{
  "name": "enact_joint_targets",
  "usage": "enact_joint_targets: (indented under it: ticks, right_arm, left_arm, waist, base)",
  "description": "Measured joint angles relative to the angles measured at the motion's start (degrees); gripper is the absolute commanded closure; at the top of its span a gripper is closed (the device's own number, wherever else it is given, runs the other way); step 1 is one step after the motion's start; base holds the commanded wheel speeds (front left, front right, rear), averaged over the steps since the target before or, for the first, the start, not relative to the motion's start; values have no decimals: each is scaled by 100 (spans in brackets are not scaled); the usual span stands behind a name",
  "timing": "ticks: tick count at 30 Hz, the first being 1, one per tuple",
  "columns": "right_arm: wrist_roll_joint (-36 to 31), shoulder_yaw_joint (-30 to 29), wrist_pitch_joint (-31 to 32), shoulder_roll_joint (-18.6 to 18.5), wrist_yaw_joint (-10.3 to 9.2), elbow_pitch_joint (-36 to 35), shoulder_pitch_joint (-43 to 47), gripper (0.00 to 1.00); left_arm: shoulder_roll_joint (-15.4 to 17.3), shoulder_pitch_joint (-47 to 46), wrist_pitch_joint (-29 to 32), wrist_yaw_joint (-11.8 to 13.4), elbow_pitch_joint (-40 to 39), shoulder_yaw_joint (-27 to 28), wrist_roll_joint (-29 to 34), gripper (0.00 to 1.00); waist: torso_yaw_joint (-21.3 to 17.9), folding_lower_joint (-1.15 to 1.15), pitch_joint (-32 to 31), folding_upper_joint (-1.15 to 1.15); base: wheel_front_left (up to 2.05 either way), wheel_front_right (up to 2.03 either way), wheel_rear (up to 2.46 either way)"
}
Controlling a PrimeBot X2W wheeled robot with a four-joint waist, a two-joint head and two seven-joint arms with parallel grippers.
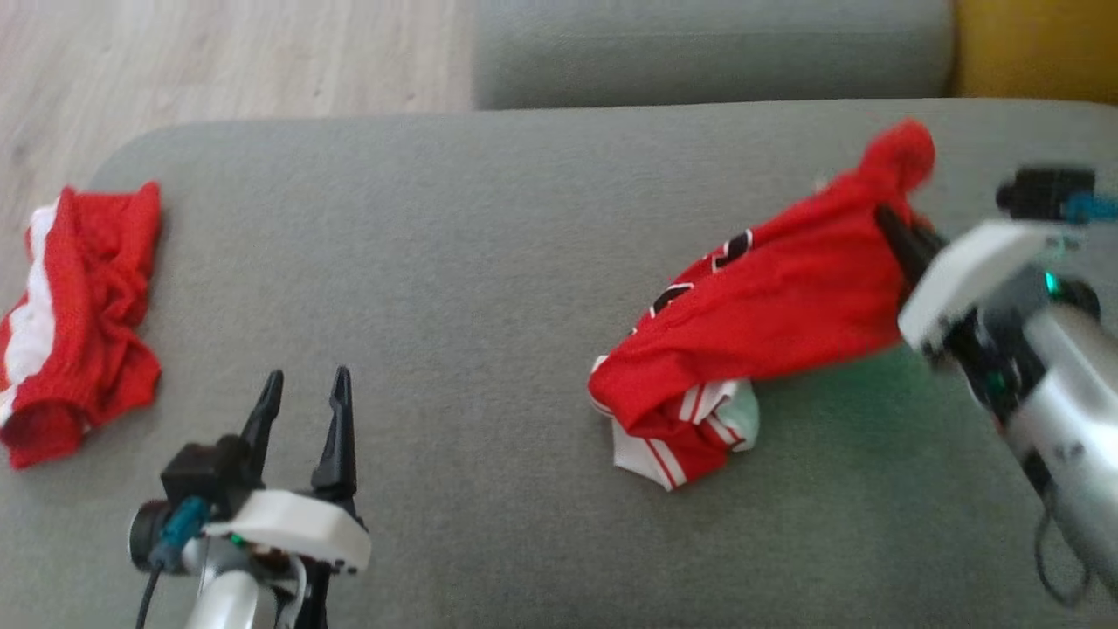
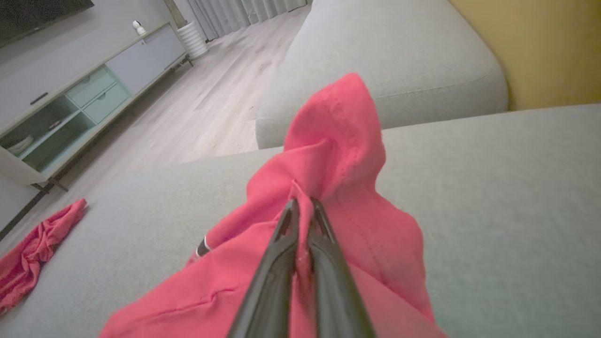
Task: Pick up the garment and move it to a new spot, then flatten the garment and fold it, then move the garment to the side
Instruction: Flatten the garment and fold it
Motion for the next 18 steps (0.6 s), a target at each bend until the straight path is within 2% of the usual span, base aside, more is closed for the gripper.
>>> enact_joint_targets:
  ticks: [4, 7, 10, 11, 12, 13, 18]
  right_arm:
    - [5, 109, -35, -382, 0, -166, 787, 100]
    - [-171, 89, -123, -591, 0, 88, 1197, 100]
    - [-376, -52, -192, -584, 0, 368, 1243, 100]
    - [-454, -90, -211, -544, 0, 485, 1217, 96]
    - [-538, -135, -221, -492, 0, 613, 1196, 41]
    - [-625, -199, -266, -417, 0, 762, 1191, 0]
    - [-747, -598, -846, -62, 0, 1102, 1171, 0]
  left_arm:
    - [-2, 153, 0, 4, -4, 7, 0, 0]
    - [-4, 162, 0, 3, -19, 7, 0, 0]
    - [-12, 160, 0, -4, -23, 4, 0, 0]
    - [-15, 161, 0, -16, -15, 4, 0, 0]
    - [-16, 160, 0, -47, -10, 5, 0, 0]
    - [-19, 160, 0, -46, -2, 4, 0, 0]
    - [-45, 158, 0, -52, 99, -3, 0, 0]
  waist:
    - [-233, 0, -118, 0]
    - [-346, 0, -147, 0]
    - [-399, 0, -112, 0]
    - [-404, 0, -93, 0]
    - [-404, 0, -70, 0]
    - [-400, 0, -48, 0]
    - [-344, 0, -51, 0]
  base:
    - [0, 0, 0]
    - [0, 0, 0]
    - [0, 0, 0]
    - [0, 0, 0]
    - [0, 0, 0]
    - [0, 0, 0]
    - [0, 0, 0]
